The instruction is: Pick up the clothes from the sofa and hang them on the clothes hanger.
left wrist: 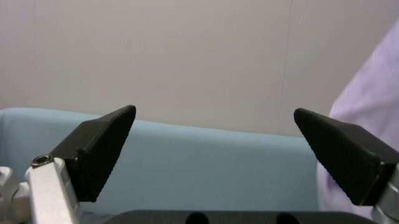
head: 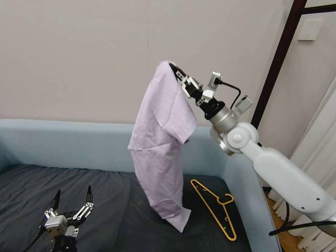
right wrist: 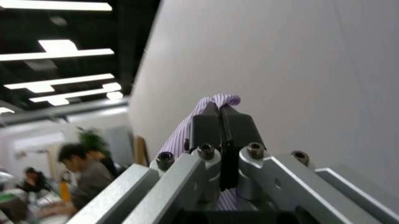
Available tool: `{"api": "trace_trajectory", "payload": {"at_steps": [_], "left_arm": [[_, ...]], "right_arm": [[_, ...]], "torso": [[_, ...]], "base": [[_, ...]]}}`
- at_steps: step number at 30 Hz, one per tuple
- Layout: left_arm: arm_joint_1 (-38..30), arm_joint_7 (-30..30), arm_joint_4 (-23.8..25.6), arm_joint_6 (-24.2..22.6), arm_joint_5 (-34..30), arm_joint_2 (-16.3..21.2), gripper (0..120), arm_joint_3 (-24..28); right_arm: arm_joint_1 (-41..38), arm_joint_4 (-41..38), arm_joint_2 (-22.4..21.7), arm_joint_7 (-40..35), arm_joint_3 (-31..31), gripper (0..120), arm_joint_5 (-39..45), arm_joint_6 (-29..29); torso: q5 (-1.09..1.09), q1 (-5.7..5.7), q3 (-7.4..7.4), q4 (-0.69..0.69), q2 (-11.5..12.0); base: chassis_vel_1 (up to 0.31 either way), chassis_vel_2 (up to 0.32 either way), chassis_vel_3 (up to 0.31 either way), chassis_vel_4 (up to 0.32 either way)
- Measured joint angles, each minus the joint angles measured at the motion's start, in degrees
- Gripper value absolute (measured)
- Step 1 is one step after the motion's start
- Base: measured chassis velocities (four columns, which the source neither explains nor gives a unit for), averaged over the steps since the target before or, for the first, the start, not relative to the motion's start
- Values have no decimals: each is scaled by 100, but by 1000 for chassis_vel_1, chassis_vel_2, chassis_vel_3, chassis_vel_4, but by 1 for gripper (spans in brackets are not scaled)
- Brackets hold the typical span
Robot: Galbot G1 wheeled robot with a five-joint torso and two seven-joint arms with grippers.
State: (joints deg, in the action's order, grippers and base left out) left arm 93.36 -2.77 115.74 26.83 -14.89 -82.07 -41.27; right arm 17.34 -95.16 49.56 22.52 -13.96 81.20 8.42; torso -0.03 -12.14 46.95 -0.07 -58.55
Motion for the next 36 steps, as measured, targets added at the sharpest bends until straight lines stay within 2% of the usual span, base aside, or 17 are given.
{"api": "trace_trajectory", "payload": {"at_steps": [2, 3, 5, 8, 9, 11, 13, 15, 18, 20, 22, 24, 25, 29, 30, 32, 36], "left_arm": [[-37, -2, -45, 3, 1, 13, 100, 33], [-37, -2, -45, 3, 1, 13, 100, 33], [-77, 1, -93, 4, 12, 19, 100, 87], [-124, 2, -175, 5, 42, 30, 100, 197], [-124, 2, -175, 5, 42, 30, 100, 197], [-145, 3, -218, 5, 58, 61, 100, 262], [-165, 4, -249, 5, 63, 102, 100, 296], [-173, 4, -261, 6, 63, 117, 100, 303], [-193, 4, -278, 6, 50, 159, 100, 325], [-193, 3, -280, 6, 46, 169, 100, 332], [-192, 3, -279, 14, 43, 182, 100, 364], [-187, 3, -277, 17, 43, 185, 100, 375], [-176, 3, -266, 22, 42, 188, 100, 392], [-124, 3, -214, 47, 46, 192, 100, 418], [-124, 3, -214, 47, 46, 192, 100, 418], [-91, 3, -193, 78, 51, 186, 100, 420], [-41, 3, -174, 114, 74, 159, 100, 416]], "right_arm": [[851, 129, -221, 9, 137, 0, -662, -56], [851, 129, -221, 9, 137, 0, -662, -56], [1602, 320, -304, -55, 290, 0, -1369, -97], [2479, 629, -258, -335, 469, 0, -2213, -136], [2479, 629, -258, -335, 469, 0, -2213, -136], [2985, 738, -172, -602, 584, 0, -2738, -274], [3442, 722, -96, -985, 761, 0, -3253, -577], [3593, 676, -77, -1173, 825, 0, -3410, -745], [4075, 321, -94, -2044, 1162, 15, -3783, -1595], [4215, 179, -139, -2331, 1257, 18, -3791, -1840], [4539, -227, -302, -2841, 1522, 30, -3604, -2353], [4630, -342, -351, -2947, 1602, 31, -3541, -2487], [4832, -654, -469, -3217, 1738, 38, -3342, -2830], [5283, -1702, -765, -4533, 1939, 54, -2543, -3545], [5283, -1702, -765, -4533, 1939, 54, -2543, -3545], [5295, -2159, -804, -5130, 1959, 65, -2082, -3556], [4939, -2374, -741, -5093, 1904, 78, -1638, -2792]], "torso": [[4, 0, 1, -4, 0], [4, 0, 1, -4, 0], [4, 0, 0, -5, 0], [1, 1, 0, 1, 0], [1, 1, 0, 1, 0], [3, 1, 0, 0, 0], [0, 1, 0, 1, 0], [0, 1, 0, 1, 0], [0, 1, 0, 2, -1], [-1, 1, 0, 1, 0], [-1, 2, 0, 0, 0], [-1, 1, -1, 0, 0], [-2, 1, 0, 0, 0], [-2, 1, -1, -1, -1], [-2, 1, -1, -1, -1], [-2, 2, -1, -1, -1], [-2, 1, 0, 2, -1]], "base": [[0, 0, 0, 0], [0, 0, 0, 0], [0, 0, 0, 0], [0, 0, 0, 0], [0, 0, 0, 0], [0, 0, 0, 0], [0, 0, 0, 0], [0, 0, 0, 0], [0, 0, 0, 0], [0, 0, 0, 0], [0, 0, 0, 0], [0, 0, 0, 0], [0, 0, 0, 0], [0, 0, 0, 0], [0, 0, 0, 0], [0, 0, 0, 0], [0, 0, 0, 0]]}}
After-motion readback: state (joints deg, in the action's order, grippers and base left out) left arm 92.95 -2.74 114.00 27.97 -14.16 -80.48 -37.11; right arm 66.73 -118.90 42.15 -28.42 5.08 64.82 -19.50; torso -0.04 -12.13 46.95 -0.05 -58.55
